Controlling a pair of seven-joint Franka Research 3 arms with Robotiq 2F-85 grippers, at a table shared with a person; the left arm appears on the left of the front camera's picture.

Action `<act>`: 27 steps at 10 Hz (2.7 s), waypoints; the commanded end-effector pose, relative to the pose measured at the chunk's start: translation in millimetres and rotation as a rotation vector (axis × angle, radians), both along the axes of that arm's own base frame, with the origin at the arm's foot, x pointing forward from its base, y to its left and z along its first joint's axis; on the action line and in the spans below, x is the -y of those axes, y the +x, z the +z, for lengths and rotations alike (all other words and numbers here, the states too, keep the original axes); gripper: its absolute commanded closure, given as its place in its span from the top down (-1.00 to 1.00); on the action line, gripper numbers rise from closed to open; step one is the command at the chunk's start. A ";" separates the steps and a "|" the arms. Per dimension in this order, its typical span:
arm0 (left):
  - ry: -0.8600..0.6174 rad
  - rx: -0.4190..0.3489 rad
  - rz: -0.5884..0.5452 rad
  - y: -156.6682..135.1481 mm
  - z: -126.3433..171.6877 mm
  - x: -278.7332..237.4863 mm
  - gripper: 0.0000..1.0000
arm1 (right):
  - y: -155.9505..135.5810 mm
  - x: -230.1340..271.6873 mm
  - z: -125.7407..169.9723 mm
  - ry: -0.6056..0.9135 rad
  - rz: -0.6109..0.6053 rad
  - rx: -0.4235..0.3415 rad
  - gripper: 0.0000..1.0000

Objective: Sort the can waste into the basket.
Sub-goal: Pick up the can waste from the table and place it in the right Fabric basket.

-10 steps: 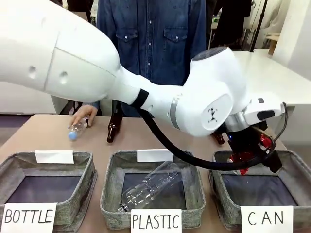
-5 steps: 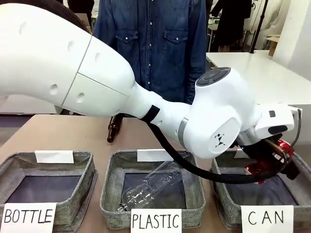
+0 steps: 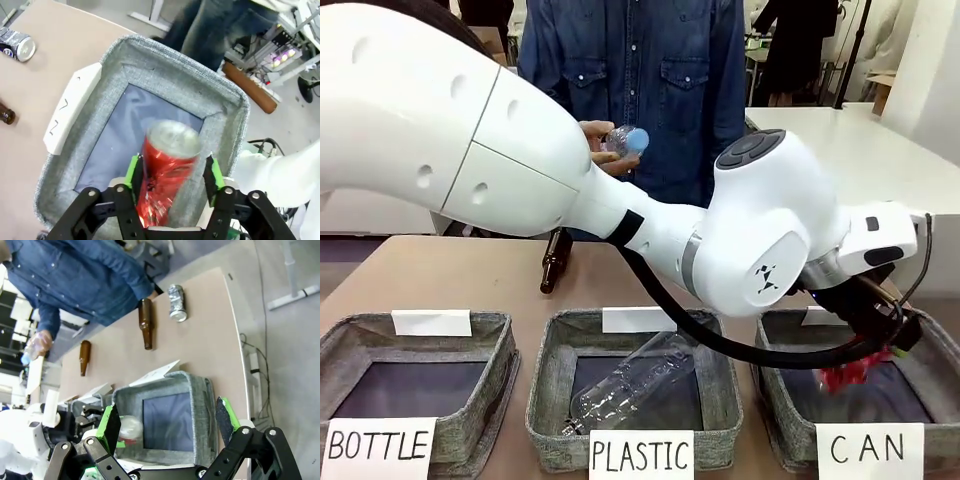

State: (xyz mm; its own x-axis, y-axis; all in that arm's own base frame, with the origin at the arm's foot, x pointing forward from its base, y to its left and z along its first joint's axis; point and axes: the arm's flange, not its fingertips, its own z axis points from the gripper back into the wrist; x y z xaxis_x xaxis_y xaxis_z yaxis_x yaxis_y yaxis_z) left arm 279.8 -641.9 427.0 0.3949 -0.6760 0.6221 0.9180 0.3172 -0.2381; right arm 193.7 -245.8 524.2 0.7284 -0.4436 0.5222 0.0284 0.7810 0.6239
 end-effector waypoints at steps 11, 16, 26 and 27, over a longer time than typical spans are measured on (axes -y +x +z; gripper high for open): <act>0.341 -0.237 0.497 -43.3 127.8 -307.5 1.00 | 40.8 -75.1 15.6 -0.195 0.153 -0.021 1.00; -0.008 -0.658 1.326 -23.4 140.6 -598.5 1.00 | 52.7 -231.3 38.8 0.190 0.526 -0.087 1.00; -0.625 -0.900 1.349 -26.9 115.8 -773.1 1.00 | 94.8 -238.5 34.4 0.592 0.367 -0.387 1.00; -0.625 -0.900 1.349 -26.9 115.8 -773.1 1.00 | 94.8 -238.5 34.4 0.592 0.367 -0.387 1.00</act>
